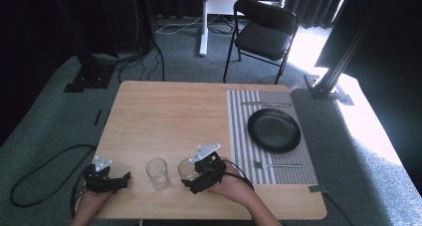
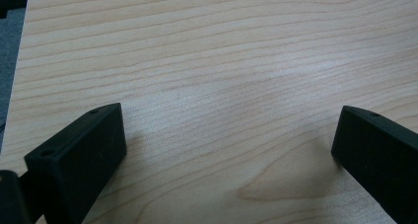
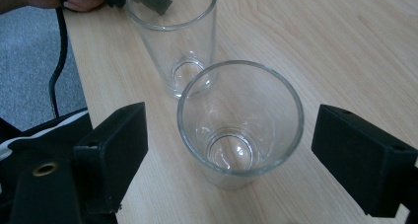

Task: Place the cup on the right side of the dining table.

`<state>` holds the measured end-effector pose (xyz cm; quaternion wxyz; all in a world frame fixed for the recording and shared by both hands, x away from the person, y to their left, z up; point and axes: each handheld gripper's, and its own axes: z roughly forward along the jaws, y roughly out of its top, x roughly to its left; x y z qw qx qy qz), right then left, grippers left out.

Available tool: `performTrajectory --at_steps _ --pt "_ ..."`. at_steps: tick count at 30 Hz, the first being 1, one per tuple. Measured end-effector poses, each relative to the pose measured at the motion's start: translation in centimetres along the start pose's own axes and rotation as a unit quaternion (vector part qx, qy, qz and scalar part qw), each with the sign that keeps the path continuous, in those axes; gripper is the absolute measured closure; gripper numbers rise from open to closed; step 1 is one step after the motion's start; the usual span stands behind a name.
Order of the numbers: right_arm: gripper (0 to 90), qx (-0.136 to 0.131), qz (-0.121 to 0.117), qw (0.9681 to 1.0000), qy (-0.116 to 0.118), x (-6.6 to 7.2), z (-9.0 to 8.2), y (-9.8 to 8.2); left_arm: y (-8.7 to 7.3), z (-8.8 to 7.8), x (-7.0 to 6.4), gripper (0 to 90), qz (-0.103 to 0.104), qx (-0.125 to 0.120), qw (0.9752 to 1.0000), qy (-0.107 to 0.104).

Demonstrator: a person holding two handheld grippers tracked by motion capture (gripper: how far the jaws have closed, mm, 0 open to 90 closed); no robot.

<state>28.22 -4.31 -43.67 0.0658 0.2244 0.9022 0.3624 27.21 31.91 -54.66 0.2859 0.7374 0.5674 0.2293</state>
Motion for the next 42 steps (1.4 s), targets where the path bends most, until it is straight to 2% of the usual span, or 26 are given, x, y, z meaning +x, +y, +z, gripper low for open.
performTrajectory --at_steps 8,11,15,17,21,25,29,42 --pt "14.1 0.022 0.009 0.9995 -0.019 0.3 0.9 0.5 0.0 0.0 0.0 0.4 0.0 0.0 1.0 -0.001" --pt "16.3 0.039 0.022 0.9986 -0.03 0.4 1.3 0.8 0.0 0.0 0.0 0.4 0.0 -0.001 1.0 -0.001" --pt "16.9 0.053 0.023 0.9976 -0.039 0.6 1.8 1.0 0.0 0.0 0.0 0.4 0.0 -0.001 1.0 -0.001" --pt "16.9 0.056 0.023 0.9973 -0.041 0.7 1.9 1.1 0.0 0.0 0.0 0.4 0.0 -0.001 1.0 -0.001" --pt "24.0 0.065 0.032 0.9961 -0.05 0.7 2.1 1.1 0.0 0.0 0.0 0.5 0.0 -0.001 1.0 -0.001" --pt "24.2 0.069 0.038 0.9956 -0.051 0.7 2.2 1.0 0.0 0.0 0.0 0.4 0.0 -0.001 1.0 -0.001" --pt "26.9 0.079 0.031 0.9944 -0.063 1.0 2.5 1.1 0.0 0.0 0.0 0.4 0.0 -0.001 1.0 -0.001" --pt "27.8 0.084 0.027 0.9945 -0.057 0.8 2.6 1.4 0.0 0.0 0.0 0.4 0.001 0.0 1.0 -0.002"
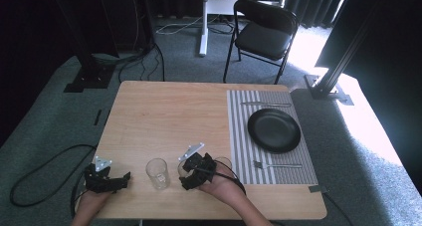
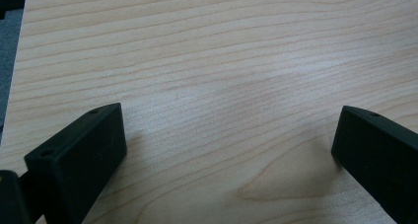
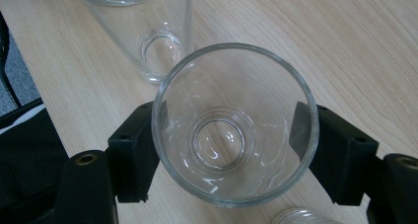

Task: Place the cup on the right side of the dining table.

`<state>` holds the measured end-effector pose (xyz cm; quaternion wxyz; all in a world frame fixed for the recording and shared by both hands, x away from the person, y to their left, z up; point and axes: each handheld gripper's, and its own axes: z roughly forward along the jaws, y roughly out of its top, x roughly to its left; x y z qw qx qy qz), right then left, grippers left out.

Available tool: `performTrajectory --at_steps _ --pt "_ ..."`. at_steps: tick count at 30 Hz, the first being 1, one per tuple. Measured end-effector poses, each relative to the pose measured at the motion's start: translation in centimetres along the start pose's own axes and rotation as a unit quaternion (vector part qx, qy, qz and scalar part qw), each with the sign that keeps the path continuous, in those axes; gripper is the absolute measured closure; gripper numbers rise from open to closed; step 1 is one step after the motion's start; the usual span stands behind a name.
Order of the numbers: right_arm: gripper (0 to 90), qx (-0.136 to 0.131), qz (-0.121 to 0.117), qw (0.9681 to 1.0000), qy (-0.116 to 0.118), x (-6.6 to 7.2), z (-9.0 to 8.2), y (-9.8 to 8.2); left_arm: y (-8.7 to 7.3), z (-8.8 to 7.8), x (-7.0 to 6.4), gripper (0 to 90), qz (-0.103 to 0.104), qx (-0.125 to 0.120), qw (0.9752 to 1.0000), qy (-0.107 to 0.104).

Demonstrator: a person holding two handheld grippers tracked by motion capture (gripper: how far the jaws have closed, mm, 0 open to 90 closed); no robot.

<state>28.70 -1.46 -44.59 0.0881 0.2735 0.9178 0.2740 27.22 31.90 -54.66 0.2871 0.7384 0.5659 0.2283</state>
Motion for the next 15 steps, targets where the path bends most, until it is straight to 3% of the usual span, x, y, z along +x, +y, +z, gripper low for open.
performTrajectory --at_steps 15 --pt "27.9 -0.008 -0.002 0.9999 -0.008 -1.2 -1.2 0.9 0.0 0.0 0.0 0.4 0.0 0.0 1.0 0.0"
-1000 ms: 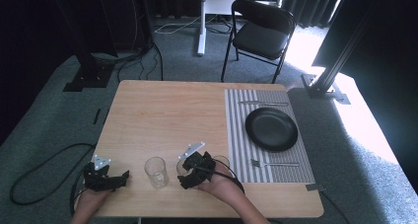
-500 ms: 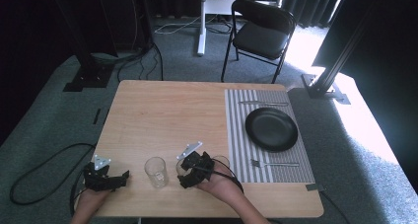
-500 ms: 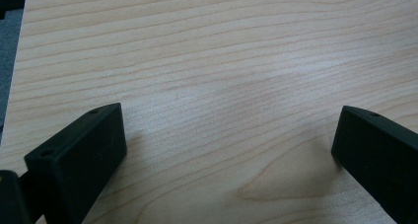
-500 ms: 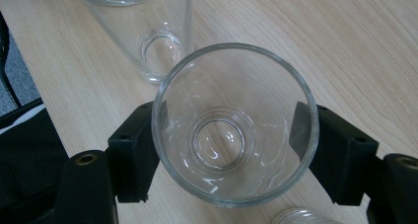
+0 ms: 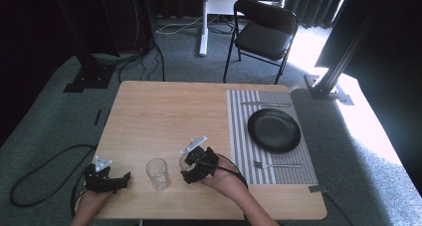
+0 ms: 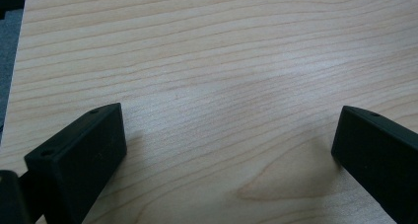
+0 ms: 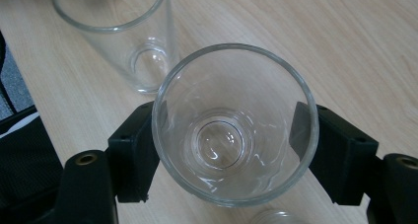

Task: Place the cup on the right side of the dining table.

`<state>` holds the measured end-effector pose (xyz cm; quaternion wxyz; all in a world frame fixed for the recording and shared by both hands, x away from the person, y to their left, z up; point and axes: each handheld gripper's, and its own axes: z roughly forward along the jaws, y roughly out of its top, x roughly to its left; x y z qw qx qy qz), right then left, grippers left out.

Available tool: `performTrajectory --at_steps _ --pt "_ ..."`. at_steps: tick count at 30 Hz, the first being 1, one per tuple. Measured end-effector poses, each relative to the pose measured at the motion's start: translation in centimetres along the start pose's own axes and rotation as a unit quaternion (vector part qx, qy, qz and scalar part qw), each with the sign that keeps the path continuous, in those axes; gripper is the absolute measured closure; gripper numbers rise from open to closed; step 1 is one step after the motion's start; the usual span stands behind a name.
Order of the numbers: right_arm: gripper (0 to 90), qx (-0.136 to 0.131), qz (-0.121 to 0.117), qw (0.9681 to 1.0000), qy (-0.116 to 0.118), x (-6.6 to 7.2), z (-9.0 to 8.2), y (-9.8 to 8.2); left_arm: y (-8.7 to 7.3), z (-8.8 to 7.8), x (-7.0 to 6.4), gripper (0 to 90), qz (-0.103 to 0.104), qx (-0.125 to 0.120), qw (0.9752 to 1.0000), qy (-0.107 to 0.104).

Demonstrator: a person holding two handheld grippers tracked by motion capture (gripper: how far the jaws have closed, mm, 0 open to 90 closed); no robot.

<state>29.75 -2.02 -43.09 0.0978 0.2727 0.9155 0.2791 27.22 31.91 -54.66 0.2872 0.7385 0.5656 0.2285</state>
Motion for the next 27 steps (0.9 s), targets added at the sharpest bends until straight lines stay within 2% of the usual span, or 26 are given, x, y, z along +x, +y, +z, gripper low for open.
performTrajectory --at_steps 12,20,22,23,27 --pt "27.9 -0.01 0.018 0.9998 -0.008 -1.7 -0.8 0.5 0.0 0.0 0.0 0.5 0.0 -0.001 1.0 0.0" --pt "27.9 -0.011 0.037 0.9991 -0.016 -3.5 -1.0 0.6 0.0 0.0 0.0 0.4 0.0 0.001 1.0 0.0" --pt "27.9 -0.011 0.037 0.9991 -0.016 -3.5 -1.0 0.6 0.0 0.0 0.0 0.4 0.0 0.001 1.0 0.0" --pt "27.9 -0.012 0.042 0.9988 -0.022 -4.2 -1.1 0.7 0.0 0.0 0.0 0.4 0.0 0.0 1.0 0.001" --pt "27.9 -0.011 0.047 0.9983 -0.031 -5.2 -1.3 0.8 0.0 0.0 0.0 0.4 0.0 -0.001 1.0 0.001"
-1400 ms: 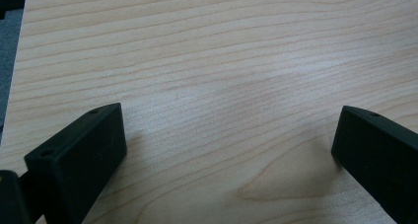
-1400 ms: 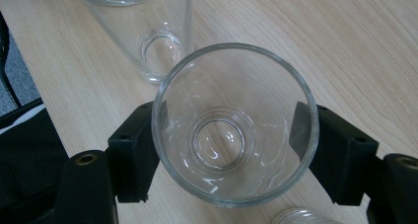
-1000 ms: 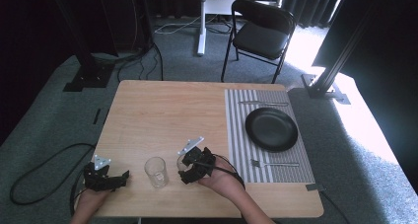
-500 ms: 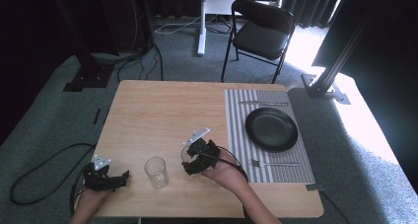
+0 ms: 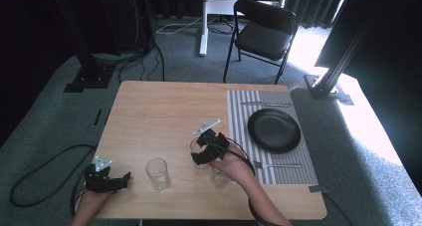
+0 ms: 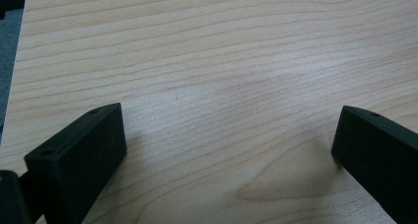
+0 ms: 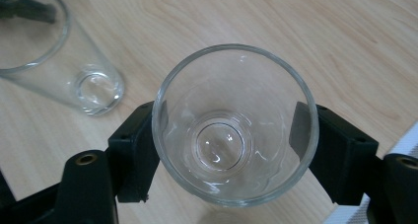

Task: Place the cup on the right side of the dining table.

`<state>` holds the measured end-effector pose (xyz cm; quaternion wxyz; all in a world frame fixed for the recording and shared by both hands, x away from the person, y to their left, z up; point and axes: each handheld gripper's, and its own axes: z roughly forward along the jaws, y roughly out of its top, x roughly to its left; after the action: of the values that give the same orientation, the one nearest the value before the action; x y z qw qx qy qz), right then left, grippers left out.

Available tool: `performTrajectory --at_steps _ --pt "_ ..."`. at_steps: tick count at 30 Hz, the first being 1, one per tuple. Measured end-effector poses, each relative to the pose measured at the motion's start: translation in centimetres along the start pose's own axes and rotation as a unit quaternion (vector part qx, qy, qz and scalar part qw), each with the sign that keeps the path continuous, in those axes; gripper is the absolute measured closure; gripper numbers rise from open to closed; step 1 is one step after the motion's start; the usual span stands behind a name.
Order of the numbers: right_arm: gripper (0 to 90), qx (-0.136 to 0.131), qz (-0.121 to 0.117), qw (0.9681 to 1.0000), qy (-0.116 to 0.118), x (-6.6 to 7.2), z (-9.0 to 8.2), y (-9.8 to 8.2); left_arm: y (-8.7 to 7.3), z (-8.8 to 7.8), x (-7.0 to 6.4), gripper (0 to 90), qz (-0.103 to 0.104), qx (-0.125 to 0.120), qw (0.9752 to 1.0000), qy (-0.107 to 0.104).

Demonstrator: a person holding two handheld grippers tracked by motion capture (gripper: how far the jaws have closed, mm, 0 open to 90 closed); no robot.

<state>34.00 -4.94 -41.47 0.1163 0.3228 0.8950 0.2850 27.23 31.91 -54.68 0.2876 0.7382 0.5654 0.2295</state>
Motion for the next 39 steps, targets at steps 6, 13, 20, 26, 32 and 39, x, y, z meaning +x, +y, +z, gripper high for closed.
performTrajectory --at_steps 6,13,20,26,32,39 --pt "27.9 0.0 0.01 0.9999 -0.01 -1.0 -0.2 0.0 0.0 0.0 0.0 0.4 0.0 0.0 1.0 0.0" --pt "27.9 0.008 0.021 0.9994 -0.026 -2.5 -0.5 -0.2 0.0 0.0 0.0 0.4 0.0 0.0 1.0 0.0" --pt "27.9 0.004 0.038 0.9986 -0.037 -3.9 -0.7 -0.3 0.0 0.0 0.0 0.4 -0.001 0.0 1.0 0.0" --pt "27.9 0.001 0.054 0.9975 -0.047 -5.3 -0.9 -0.5 0.0 0.0 0.0 0.4 0.0 0.0 1.0 0.0" --pt "27.9 0.009 0.074 0.9956 -0.056 -6.9 -0.7 -0.7 0.0 0.0 0.0 0.4 0.0 0.0 1.0 0.0" --pt "27.9 0.013 0.096 0.9929 -0.07 -8.7 -0.6 -0.6 0.0 0.0 0.0 0.4 0.0 0.0 1.0 0.0"
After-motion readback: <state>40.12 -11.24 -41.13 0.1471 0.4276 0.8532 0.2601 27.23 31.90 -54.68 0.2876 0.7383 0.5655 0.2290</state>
